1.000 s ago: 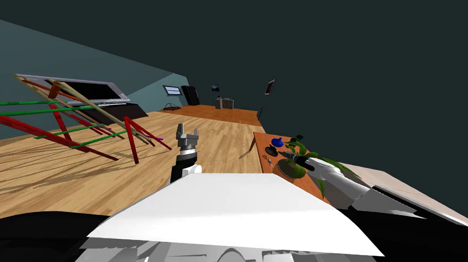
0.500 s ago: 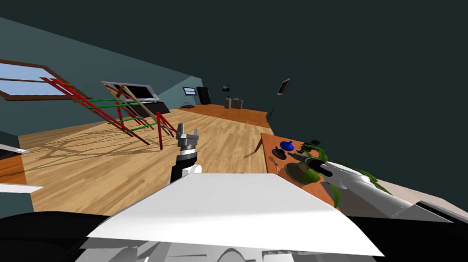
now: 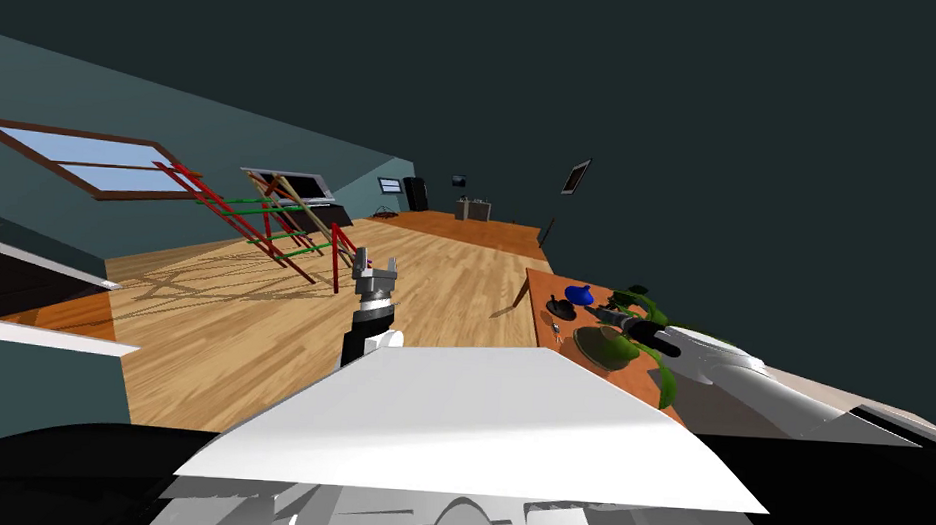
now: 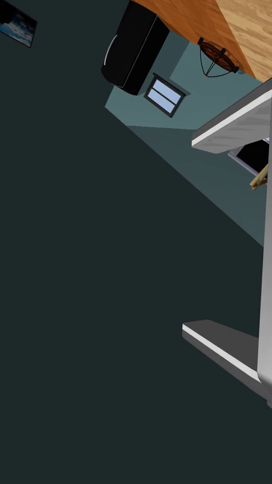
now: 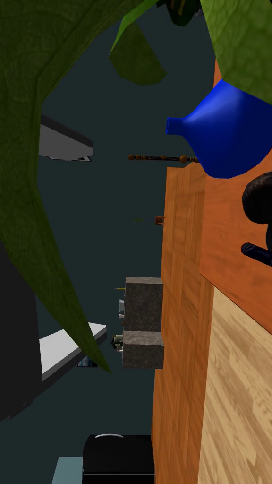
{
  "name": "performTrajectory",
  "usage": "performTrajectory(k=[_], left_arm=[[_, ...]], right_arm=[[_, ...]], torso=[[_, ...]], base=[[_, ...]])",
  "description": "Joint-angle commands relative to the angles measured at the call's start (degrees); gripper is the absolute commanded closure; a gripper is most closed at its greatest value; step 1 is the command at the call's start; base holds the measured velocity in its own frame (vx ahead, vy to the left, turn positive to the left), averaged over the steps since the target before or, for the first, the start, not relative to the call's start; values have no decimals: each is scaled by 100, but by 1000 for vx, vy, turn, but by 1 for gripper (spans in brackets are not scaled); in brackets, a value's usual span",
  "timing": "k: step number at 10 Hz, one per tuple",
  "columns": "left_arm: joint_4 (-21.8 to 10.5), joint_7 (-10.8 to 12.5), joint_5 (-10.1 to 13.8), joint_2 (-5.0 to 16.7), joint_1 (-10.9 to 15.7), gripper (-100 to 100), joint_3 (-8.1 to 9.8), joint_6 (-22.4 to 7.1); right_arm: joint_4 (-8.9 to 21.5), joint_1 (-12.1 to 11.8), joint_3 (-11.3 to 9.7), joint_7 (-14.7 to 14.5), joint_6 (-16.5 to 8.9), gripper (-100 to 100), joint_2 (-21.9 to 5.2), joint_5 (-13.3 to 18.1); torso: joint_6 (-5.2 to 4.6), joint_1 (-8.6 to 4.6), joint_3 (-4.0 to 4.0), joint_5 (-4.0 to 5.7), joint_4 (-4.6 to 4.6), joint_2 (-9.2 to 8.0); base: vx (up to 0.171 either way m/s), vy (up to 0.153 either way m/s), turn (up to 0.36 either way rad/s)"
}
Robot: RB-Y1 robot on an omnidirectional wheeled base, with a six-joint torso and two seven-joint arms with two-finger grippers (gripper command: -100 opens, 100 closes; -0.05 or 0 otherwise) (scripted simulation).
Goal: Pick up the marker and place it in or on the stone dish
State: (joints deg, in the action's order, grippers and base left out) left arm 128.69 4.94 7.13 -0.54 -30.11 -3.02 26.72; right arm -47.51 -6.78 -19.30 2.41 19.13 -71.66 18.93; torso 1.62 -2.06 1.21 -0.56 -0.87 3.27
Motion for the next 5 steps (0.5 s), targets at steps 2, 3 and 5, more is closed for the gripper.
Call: performTrajectory(k=[2,3,5], left_arm=[[0,0,0,0,0,0,0,0],[0,0,0,0,0,0,0,0],[0,0,0,0,0,0,0,0]], right_arm=[[0,0,0,0,0,0,0,0],[0,0,0,0,0,0,0,0],[0,0,0,0,0,0,0,0]], torso=[[0,-2,3,1,1,4],[0,-2,4,1,2,6],[0,-3,4,1,2,7]], base=[[0,0,0],[0,0,0],[0,0,0]])
